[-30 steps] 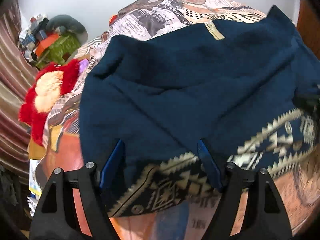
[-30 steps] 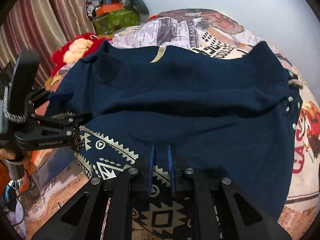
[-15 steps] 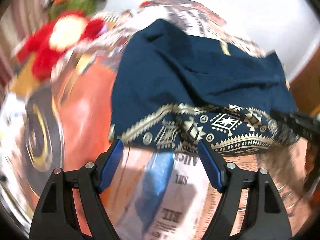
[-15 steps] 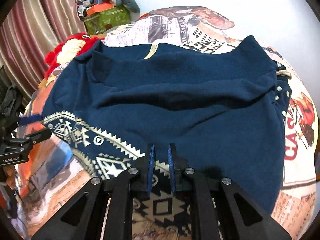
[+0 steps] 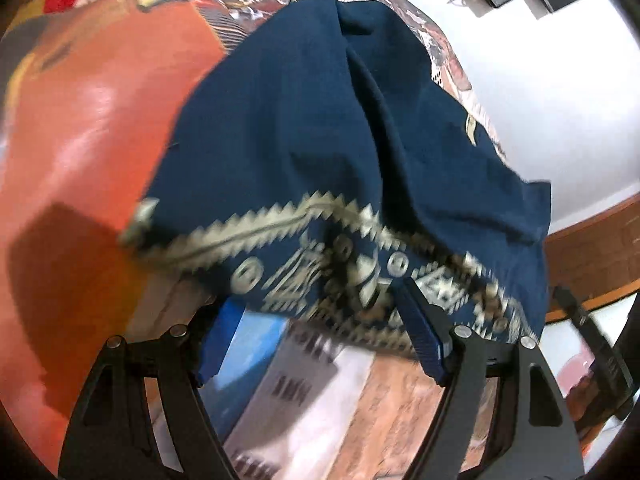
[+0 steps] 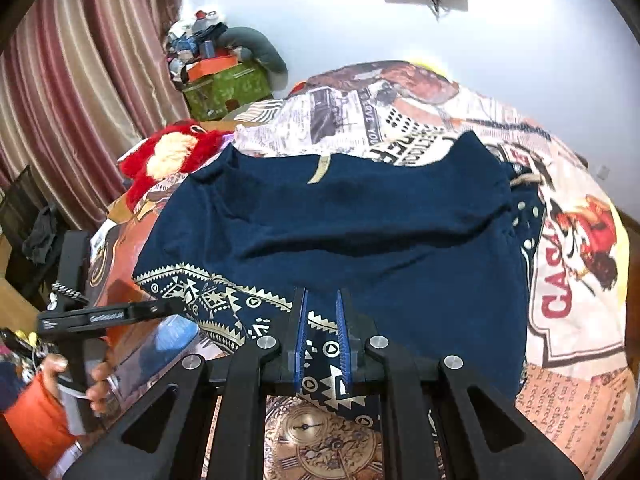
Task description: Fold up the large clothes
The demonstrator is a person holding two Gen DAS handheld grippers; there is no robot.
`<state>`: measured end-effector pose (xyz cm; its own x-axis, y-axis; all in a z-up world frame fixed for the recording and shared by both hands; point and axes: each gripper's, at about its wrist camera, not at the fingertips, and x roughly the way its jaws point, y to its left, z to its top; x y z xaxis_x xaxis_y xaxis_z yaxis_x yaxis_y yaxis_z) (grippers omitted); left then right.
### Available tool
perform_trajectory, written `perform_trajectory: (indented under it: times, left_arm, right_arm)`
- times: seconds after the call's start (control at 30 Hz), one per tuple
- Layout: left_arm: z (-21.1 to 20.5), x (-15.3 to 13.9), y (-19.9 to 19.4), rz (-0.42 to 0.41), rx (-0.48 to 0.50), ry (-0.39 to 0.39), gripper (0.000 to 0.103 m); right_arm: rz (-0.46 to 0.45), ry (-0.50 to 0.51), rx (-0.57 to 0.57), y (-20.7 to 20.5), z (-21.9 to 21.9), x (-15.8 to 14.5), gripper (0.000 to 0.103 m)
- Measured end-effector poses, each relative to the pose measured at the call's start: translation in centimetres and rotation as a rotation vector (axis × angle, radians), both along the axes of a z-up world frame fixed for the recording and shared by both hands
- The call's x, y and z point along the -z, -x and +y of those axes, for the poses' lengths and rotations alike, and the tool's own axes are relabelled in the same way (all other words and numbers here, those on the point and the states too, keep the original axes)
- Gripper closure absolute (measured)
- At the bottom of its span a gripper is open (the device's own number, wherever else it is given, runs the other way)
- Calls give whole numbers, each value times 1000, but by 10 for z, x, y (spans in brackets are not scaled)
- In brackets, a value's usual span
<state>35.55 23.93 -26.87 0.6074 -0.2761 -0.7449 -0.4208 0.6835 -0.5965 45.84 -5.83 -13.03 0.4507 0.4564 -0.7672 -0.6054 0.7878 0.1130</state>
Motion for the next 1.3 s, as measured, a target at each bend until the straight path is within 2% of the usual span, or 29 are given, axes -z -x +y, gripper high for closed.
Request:
perform_trajectory:
  times: [0.13,0.27,0.4,0.47,0.5,0.57,0.63,0.7,0.77,0.87,1.0,1.13,1.3]
  left_arm:
    - [1,2,-25,-5,-33,10,26]
    - [2,-1,-44,-16,-76,5,26]
    - [7,-3,-53,-35,-132,39,27]
    - [12,-3,-55,-35,-167,50,42]
    - [14,-1,-58,-30,-184,51,46]
    - [22,1,-59,-23,-207,65,63]
    - [31,3,-63,-24,-205,64,70]
    - [29,-3,-67,-26,-188,10,78]
    - [19,-17,-69,-39,-160,-86,86]
    - [6,-40,-62,-70,-122,-196,89]
    - [-4,-61,-38,-104,-84,-269,90]
    - [-12,-67,2,-91,-69,-319,91]
    - [-24,-66,31,-74,-62,-379,91]
  right_arm:
    - [-41,-7,55,-4,-6,6,94]
    - [-17,-71,73,-8,-18,9,94]
    - [-73,-33,52,-2,-16,10,94]
    - [-89,-6,25,1,-12,10,94]
    - [-76,12,12,1,-9,11,94]
    - [-23,43,-2,-3,-4,16,94]
    - [17,46,1,-6,-4,21,94]
    - [41,39,11,-8,-6,24,94]
    - [50,32,20,-9,-8,25,94]
    - [51,2,26,-10,-12,22,94]
    - [70,-35,27,-11,-16,18,94]
    - [40,-50,14,-4,-13,17,95]
    - [83,-57,-88,13,7,20,97]
